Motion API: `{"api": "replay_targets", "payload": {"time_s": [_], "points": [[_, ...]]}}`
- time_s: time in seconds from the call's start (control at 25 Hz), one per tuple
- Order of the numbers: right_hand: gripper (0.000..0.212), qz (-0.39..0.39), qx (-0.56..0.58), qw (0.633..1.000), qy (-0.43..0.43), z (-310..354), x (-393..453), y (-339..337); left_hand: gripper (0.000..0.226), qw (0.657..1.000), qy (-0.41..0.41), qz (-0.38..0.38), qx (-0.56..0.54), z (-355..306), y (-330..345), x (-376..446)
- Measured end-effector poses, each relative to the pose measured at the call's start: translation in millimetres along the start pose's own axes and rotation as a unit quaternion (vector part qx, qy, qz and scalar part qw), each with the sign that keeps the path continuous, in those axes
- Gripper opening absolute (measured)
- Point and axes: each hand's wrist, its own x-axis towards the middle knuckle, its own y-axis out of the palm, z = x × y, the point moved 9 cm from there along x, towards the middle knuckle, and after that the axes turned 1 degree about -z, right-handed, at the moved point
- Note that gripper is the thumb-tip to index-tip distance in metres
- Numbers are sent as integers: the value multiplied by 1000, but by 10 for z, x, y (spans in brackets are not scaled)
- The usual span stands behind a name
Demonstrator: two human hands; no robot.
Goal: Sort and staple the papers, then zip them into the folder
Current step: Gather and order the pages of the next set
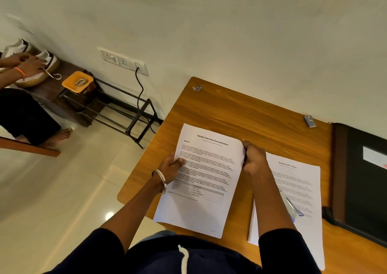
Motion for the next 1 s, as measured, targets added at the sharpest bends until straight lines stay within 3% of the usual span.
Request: {"api": "replay_targets", "payload": {"time_s": [0.24,0.36,0.6,0.72,0.84,1.0], "points": [[33,40,35,997,58,-89,-54,9,30,1000,1,7,1,-90,59,-9],[24,29,26,999,26,-13,-54,-19,29,1000,1,2,-2,-146,63,-29],[38,-20,-5,999,-36,82,-39,-178,26,1000,10,-7,-12,-229,54,-78],[54,69,9,996,-56,106,-159,-78,25,998,41,-34,-38,-490,-21,-58],[36,115,-88,978,-147,173,-309,71,23,989,125,-58,-46,-941,-73,-13],[28,55,-78,939,-332,604,-576,60,39,972,225,-69,-23,-1462,-127,30]]}}
